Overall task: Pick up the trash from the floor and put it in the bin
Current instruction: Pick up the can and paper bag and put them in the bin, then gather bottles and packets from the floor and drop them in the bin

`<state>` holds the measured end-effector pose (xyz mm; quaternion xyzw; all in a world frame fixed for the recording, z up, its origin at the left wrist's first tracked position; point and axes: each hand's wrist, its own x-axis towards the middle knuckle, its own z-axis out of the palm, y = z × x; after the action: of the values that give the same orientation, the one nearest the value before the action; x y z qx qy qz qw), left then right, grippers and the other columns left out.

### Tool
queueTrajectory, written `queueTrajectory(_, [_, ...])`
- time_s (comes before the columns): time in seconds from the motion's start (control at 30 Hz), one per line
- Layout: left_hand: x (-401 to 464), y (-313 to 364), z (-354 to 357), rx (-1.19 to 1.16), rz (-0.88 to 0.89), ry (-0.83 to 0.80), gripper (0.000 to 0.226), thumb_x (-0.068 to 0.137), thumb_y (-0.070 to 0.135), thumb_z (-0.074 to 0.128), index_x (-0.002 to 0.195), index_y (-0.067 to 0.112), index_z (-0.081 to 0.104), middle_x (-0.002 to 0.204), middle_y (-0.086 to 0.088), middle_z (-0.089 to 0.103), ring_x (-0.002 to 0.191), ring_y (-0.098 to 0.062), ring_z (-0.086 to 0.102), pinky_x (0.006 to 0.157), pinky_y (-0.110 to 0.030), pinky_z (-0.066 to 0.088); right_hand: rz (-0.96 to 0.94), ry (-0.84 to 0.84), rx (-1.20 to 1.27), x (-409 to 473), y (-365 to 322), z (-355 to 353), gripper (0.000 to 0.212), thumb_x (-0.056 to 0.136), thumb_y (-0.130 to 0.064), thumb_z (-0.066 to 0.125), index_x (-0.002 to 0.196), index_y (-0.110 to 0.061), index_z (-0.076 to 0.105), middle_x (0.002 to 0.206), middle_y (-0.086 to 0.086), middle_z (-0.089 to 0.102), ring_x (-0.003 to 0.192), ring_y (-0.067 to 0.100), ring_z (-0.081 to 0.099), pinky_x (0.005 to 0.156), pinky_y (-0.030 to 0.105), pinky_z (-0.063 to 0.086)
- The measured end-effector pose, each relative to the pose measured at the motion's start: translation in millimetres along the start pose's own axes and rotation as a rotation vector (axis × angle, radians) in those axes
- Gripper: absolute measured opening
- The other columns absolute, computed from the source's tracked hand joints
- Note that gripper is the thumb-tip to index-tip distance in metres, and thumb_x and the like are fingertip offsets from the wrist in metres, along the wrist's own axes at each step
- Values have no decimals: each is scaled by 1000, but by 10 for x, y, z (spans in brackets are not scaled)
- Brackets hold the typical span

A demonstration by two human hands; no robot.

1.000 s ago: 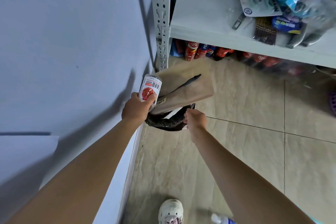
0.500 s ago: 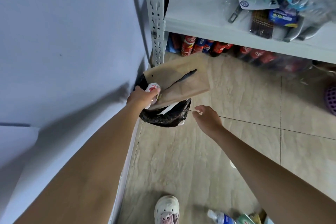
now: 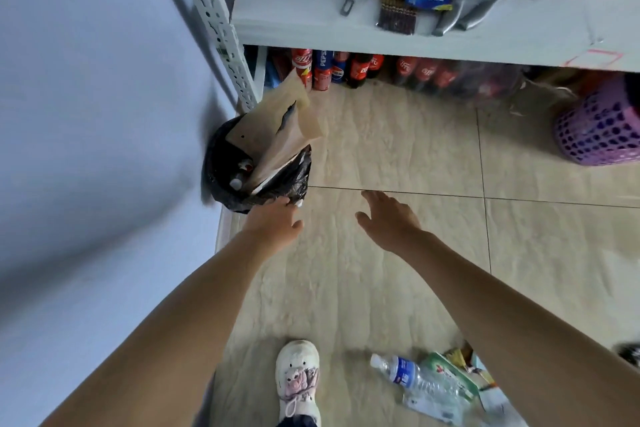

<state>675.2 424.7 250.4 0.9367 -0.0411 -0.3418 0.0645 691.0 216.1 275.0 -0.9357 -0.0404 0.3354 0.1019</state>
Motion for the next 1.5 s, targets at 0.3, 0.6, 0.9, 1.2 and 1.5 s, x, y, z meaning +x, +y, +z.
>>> queueTrajectory(0.3, [-734,1418,613,-33,14,30,52,97,42,37,144,21,38,145,-6,47,130,-26,47,104,-39,38,27,8,-50,-1000,1481,476,53,99,-41,35,145,-15,36,152,6,35,133,29,41,106,41,32])
queueTrajectory(0.6, [-1189,2954,1899,-119,-54,-8,53,93,48,40,140,23,43,141,-4,53,125,-26,53,98,-36,42,139,-60,-5,-2119,3456,1437,49,97,-37,39,140,-16,42,146,10,40,131,31,42,104,41,34])
queueTrajectory(0.9, [-1235,3732,3110,36,65,-174,57,85,44,57,136,19,45,134,-8,55,124,-28,50,96,-39,42,335,-111,152,-2591,4588,2683,50,93,-40,47,138,-18,44,145,10,42,130,32,42,102,42,36])
queueTrajectory(1.2, [-643,3749,4300,311,84,-269,90,76,31,73,148,16,22,147,-9,36,134,-28,35,106,-43,35,129,-189,-253,-2421,5087,3981,65,87,-24,59,145,-16,32,153,8,33,141,25,30,116,45,23])
queueTrajectory(1.5, [-189,3532,4948,476,128,-236,70,78,32,73,138,19,38,136,-6,50,128,-27,43,102,-41,36,43,-120,-404,-2223,5419,4893,72,88,-19,59,150,-13,23,150,10,36,143,28,26,118,51,12])
